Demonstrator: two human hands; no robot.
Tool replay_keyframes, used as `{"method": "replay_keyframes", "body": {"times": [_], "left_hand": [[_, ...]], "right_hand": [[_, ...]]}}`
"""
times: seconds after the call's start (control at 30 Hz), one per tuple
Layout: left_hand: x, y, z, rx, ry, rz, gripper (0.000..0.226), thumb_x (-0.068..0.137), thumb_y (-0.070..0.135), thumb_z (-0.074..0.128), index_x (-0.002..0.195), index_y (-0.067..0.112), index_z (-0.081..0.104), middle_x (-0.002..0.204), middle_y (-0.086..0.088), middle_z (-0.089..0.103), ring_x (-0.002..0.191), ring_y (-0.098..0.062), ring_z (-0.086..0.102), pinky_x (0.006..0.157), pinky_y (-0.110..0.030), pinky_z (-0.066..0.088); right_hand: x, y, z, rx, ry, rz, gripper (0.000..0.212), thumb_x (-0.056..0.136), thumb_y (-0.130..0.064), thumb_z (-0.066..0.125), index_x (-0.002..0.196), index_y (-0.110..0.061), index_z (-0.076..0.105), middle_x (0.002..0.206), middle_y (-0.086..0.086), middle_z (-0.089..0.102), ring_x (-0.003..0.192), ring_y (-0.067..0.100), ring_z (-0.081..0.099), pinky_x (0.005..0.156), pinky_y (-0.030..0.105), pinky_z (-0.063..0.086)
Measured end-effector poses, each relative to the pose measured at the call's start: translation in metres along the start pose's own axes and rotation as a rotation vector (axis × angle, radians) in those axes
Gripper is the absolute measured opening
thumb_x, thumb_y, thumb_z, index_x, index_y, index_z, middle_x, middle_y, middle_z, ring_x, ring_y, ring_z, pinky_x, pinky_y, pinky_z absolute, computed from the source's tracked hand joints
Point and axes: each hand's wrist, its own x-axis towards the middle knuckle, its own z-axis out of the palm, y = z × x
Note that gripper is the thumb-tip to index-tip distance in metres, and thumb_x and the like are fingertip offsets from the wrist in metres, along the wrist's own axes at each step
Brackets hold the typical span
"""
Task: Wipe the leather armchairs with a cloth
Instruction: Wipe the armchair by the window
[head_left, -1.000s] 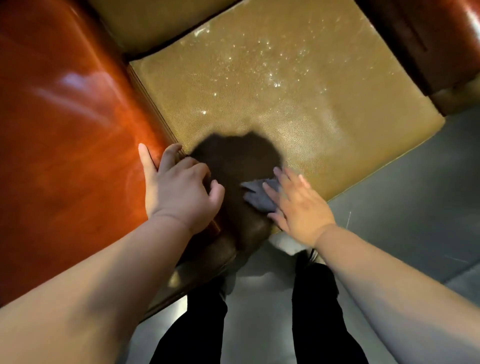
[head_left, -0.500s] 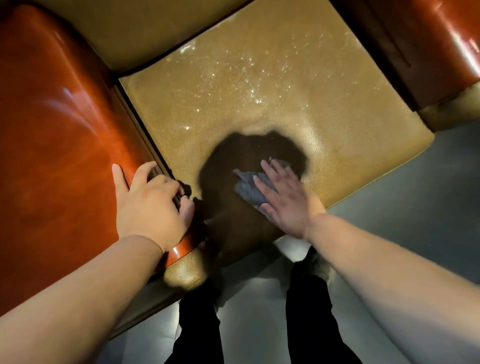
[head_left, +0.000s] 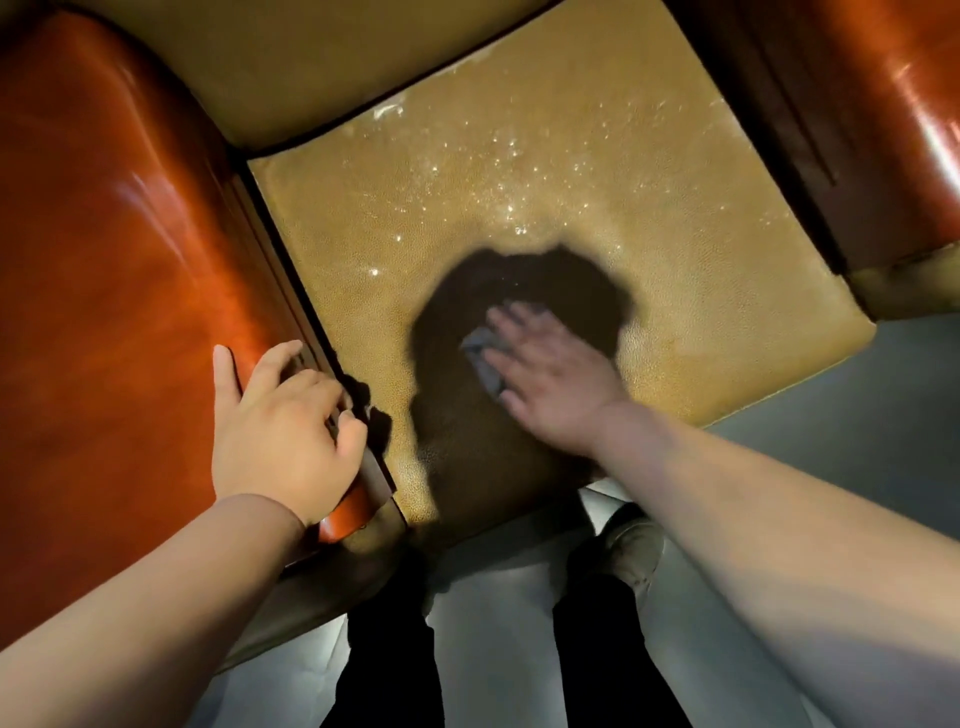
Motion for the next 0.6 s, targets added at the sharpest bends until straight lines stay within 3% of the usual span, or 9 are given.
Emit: {"method": "replay_keyframes", "body": {"times": [0.07, 0.13, 0.2, 0.23, 0.3, 0.37, 0.43, 0.53, 0.6], "left_hand": [[0.0, -0.004, 0.003, -0.002, 0.014, 0.009, 0.037, 0.094, 0.04, 0.043, 0.086, 0.022, 0.074, 0.098, 0.006, 0.075, 0.141, -0.03, 0.047, 0.128, -0.067, 0.004], [0.0, -0.005, 0.004, -0.006, 0.011, 0.008, 0.035, 0.094, 0.04, 0.044, 0.087, 0.023, 0.074, 0.098, 0.007, 0.074, 0.141, -0.029, 0.047, 0.128, -0.066, 0.003], [0.001, -0.004, 0.002, -0.013, -0.004, 0.006, 0.033, 0.093, 0.04, 0.045, 0.087, 0.025, 0.073, 0.098, 0.008, 0.074, 0.141, -0.029, 0.046, 0.128, -0.066, 0.003], [0.001, -0.004, 0.001, -0.012, -0.011, 0.014, 0.032, 0.093, 0.04, 0.046, 0.087, 0.025, 0.073, 0.099, 0.008, 0.074, 0.141, -0.029, 0.046, 0.128, -0.066, 0.003], [0.003, -0.004, 0.0, -0.001, -0.017, 0.039, 0.032, 0.092, 0.041, 0.046, 0.087, 0.026, 0.074, 0.099, 0.008, 0.074, 0.141, -0.03, 0.047, 0.127, -0.068, 0.004], [0.003, -0.005, -0.001, -0.005, -0.041, 0.046, 0.033, 0.092, 0.042, 0.045, 0.086, 0.026, 0.074, 0.098, 0.007, 0.075, 0.141, -0.031, 0.047, 0.127, -0.069, 0.004], [0.005, -0.006, -0.001, 0.006, -0.049, 0.048, 0.037, 0.09, 0.043, 0.044, 0.085, 0.025, 0.075, 0.097, 0.006, 0.075, 0.139, -0.033, 0.049, 0.125, -0.071, 0.005], [0.005, -0.007, 0.001, 0.052, -0.051, 0.079, 0.043, 0.089, 0.043, 0.044, 0.091, 0.019, 0.079, 0.098, -0.001, 0.077, 0.137, -0.039, 0.051, 0.122, -0.076, 0.01], [0.005, -0.006, 0.001, 0.102, -0.086, 0.091, 0.047, 0.091, 0.044, 0.042, 0.1, 0.019, 0.081, 0.105, -0.002, 0.077, 0.138, -0.041, 0.049, 0.121, -0.077, 0.01]], "right_hand": [[0.007, 0.036, -0.012, -0.017, 0.124, 0.285, 0.058, 0.106, -0.039, 0.042, 0.154, -0.008, 0.047, 0.169, 0.022, 0.022, 0.157, 0.044, 0.016, 0.127, 0.055, 0.012], [0.016, 0.045, -0.02, 0.015, 0.144, 0.636, 0.063, 0.106, -0.04, 0.032, 0.163, -0.013, 0.028, 0.173, 0.014, 0.005, 0.159, 0.039, 0.001, 0.129, 0.052, 0.005], [0.032, 0.01, -0.022, 0.137, 0.193, 0.781, 0.067, 0.104, -0.041, 0.036, 0.165, -0.017, 0.021, 0.173, 0.011, -0.004, 0.159, 0.039, -0.007, 0.13, 0.053, 0.003], [0.036, -0.015, -0.017, 0.141, 0.174, 0.708, 0.068, 0.104, -0.042, 0.038, 0.165, -0.018, 0.021, 0.173, 0.012, -0.005, 0.158, 0.041, -0.008, 0.129, 0.054, 0.0], [0.034, -0.057, -0.003, 0.07, 0.017, 0.339, 0.064, 0.104, -0.043, 0.04, 0.163, -0.02, 0.028, 0.173, 0.013, -0.006, 0.158, 0.041, -0.011, 0.127, 0.053, -0.009], [0.022, -0.064, 0.003, 0.027, -0.099, -0.016, 0.058, 0.104, -0.041, 0.045, 0.158, -0.02, 0.041, 0.174, 0.014, 0.003, 0.159, 0.038, -0.003, 0.129, 0.052, -0.003], [0.012, -0.03, 0.001, 0.014, -0.072, -0.039, 0.058, 0.102, -0.042, 0.05, 0.155, -0.018, 0.047, 0.172, 0.016, 0.015, 0.159, 0.037, 0.009, 0.129, 0.052, 0.009], [-0.017, 0.038, -0.017, -0.003, -0.055, 0.398, 0.071, 0.103, -0.047, 0.035, 0.165, -0.018, 0.018, 0.172, 0.017, 0.006, 0.16, 0.034, -0.001, 0.129, 0.053, 0.008], [-0.039, 0.066, -0.026, 0.04, 0.028, 0.713, 0.069, 0.107, -0.047, 0.028, 0.166, -0.019, 0.01, 0.173, 0.016, 0.001, 0.16, 0.033, -0.005, 0.13, 0.052, 0.006]]}}
